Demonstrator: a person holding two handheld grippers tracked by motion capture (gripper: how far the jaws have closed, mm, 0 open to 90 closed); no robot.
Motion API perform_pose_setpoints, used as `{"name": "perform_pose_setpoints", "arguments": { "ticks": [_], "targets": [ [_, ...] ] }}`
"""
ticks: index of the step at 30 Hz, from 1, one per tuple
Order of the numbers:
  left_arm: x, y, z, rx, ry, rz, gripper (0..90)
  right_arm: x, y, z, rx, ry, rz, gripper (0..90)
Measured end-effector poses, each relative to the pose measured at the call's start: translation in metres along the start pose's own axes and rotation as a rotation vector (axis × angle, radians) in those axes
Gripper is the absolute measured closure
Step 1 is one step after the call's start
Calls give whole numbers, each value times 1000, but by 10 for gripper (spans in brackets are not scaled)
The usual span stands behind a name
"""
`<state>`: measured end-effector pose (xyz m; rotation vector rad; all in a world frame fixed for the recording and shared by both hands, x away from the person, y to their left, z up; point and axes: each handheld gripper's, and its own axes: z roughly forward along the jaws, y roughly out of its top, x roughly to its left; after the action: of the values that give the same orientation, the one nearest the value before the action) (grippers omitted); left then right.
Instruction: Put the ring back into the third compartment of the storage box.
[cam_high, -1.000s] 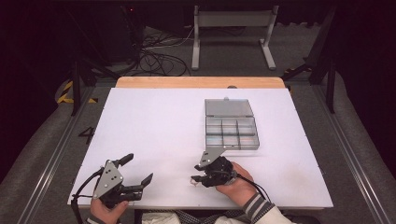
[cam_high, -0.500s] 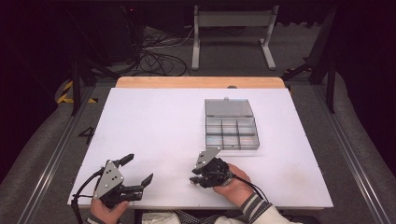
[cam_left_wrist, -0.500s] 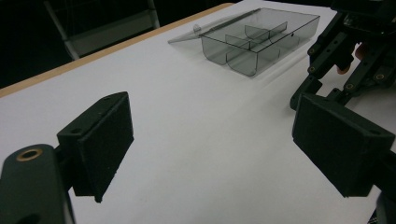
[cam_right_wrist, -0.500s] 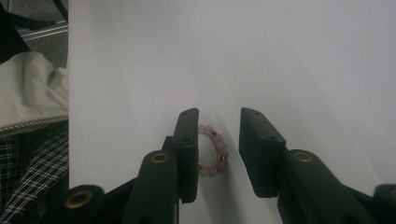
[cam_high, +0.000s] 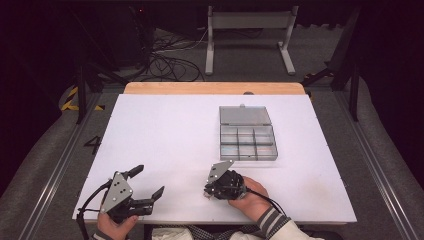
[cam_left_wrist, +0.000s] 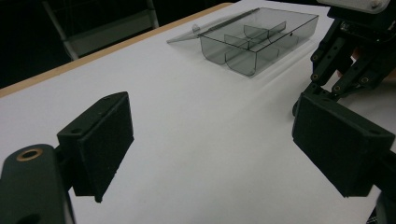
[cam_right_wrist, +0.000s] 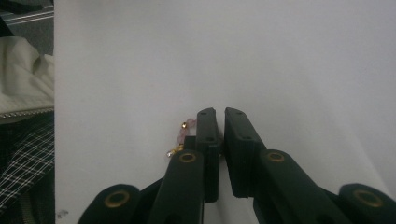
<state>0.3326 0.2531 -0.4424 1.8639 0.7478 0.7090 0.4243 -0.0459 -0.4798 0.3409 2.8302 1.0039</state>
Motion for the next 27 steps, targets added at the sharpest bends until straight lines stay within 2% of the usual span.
{"name": "perform_pose_setpoints", "arguments": {
  "ticks": [11, 27],
  "targets": [
    [0, 0, 0, 2, -1, -1, 132, 0, 0, -1, -5, 0, -8, 863],
    [-1, 0, 1, 6, -1, -3, 132, 2, 5, -27, -86, -47, -15, 864]
  ]
}}
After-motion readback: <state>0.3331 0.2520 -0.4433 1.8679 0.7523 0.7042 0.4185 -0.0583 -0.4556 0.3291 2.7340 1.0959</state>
